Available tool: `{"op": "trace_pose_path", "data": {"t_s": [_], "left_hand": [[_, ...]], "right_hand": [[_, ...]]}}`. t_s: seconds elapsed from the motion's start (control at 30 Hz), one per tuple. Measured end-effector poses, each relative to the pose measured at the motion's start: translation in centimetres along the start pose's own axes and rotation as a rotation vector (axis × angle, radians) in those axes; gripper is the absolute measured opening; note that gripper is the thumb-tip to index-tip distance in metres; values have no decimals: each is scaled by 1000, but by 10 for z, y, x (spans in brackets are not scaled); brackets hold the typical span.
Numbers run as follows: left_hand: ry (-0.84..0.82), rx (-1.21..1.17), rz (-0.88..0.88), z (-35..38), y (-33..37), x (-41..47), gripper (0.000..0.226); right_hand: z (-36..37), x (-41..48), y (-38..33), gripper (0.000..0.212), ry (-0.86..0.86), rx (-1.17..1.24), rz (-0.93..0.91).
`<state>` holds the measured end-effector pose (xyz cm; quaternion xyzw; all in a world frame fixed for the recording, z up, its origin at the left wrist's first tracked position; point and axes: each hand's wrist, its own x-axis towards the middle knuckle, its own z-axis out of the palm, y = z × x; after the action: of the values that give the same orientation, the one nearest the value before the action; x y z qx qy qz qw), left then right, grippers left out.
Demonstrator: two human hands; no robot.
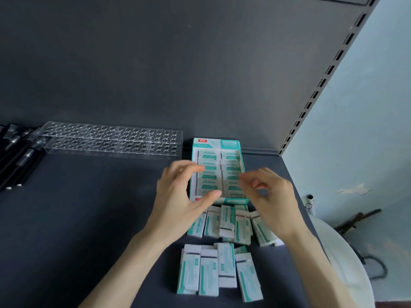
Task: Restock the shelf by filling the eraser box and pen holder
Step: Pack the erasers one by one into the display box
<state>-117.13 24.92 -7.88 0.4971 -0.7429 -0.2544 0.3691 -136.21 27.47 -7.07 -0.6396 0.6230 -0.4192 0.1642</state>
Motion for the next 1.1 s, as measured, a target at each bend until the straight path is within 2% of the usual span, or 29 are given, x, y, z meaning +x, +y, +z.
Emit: {"op": "trace_pose_path", "data": {"t_s": [0.1, 0.17, 0.27, 0.33, 0.47, 0.57, 0.73, 0.83, 0.93, 1.1], "left_hand": [[39, -9, 49, 4, 7, -24, 39], [9, -36, 57, 9, 13, -37, 33], [-74, 17, 50, 18, 17, -47, 31], [-112, 79, 48, 21, 20, -49, 30], [-172, 200, 28, 23, 24, -48, 44], [-212, 228, -22, 23, 26, -46, 45], [-225, 145, -76, 21, 27, -45, 34], [-199, -8, -87, 19, 29, -48, 22], [-156, -168, -163, 17, 29, -49, 27], [-134, -415, -197, 5, 29, -46, 8]], "right_hand": [[-5, -30, -2, 11, 31, -58, -18], [-7, -47, -1, 6, 76, -140, -50], [-6, -65, 4, 23, 86, -250, -44], [-5, -71, 6, 30, 29, -319, -30], [-3, -73, 7, 44, -73, -401, -14], [-4, -70, 7, 47, -135, -414, -1], [-9, -64, 5, 33, -158, -373, 0], [-12, -64, 0, 30, -144, -301, 12], [-12, -66, -2, 31, -138, -149, 89], [-15, -56, -14, 33, -51, 423, 152]]}}
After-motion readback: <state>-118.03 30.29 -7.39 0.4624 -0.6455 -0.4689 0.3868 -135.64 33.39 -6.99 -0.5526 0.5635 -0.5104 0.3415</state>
